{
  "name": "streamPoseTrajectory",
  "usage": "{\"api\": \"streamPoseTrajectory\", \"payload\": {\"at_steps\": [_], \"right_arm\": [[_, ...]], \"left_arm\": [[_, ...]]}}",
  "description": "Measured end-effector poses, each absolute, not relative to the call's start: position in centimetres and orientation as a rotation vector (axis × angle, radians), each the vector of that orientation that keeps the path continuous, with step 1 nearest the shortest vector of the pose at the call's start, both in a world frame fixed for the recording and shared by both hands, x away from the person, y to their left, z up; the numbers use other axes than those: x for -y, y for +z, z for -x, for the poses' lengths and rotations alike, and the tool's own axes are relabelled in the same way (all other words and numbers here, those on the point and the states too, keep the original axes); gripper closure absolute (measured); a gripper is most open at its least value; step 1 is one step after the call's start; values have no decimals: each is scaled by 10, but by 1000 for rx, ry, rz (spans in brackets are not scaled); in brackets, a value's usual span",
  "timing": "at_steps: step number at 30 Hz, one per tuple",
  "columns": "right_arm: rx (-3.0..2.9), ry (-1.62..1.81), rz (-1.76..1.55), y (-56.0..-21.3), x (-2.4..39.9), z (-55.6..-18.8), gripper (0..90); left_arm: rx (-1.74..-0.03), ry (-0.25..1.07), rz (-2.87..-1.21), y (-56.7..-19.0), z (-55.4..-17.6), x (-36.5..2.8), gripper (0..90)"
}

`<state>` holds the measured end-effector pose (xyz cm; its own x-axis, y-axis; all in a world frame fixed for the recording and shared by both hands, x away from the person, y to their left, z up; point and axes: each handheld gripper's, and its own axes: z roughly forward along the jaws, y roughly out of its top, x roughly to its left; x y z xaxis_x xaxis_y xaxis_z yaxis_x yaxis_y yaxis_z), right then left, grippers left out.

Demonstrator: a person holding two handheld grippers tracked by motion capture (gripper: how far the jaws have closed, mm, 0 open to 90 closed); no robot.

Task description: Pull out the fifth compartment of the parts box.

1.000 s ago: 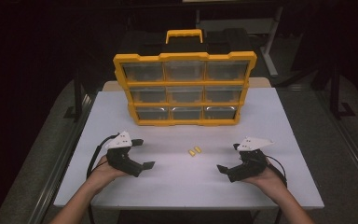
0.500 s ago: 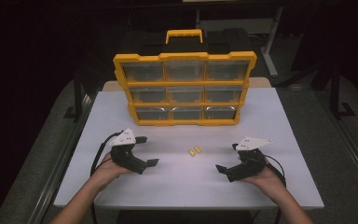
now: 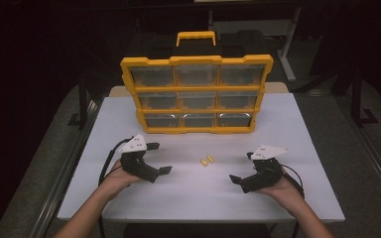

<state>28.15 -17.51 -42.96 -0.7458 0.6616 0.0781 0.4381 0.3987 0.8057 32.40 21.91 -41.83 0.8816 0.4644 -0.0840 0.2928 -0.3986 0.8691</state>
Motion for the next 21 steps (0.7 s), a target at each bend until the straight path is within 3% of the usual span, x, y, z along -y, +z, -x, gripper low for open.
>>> {"api": "streamPoseTrajectory", "payload": {"at_steps": [21], "right_arm": [[-2399, 1270, -973, -430, 175, -282, 0]], "left_arm": [[-539, 212, -2014, -417, -329, -210, 1]]}}
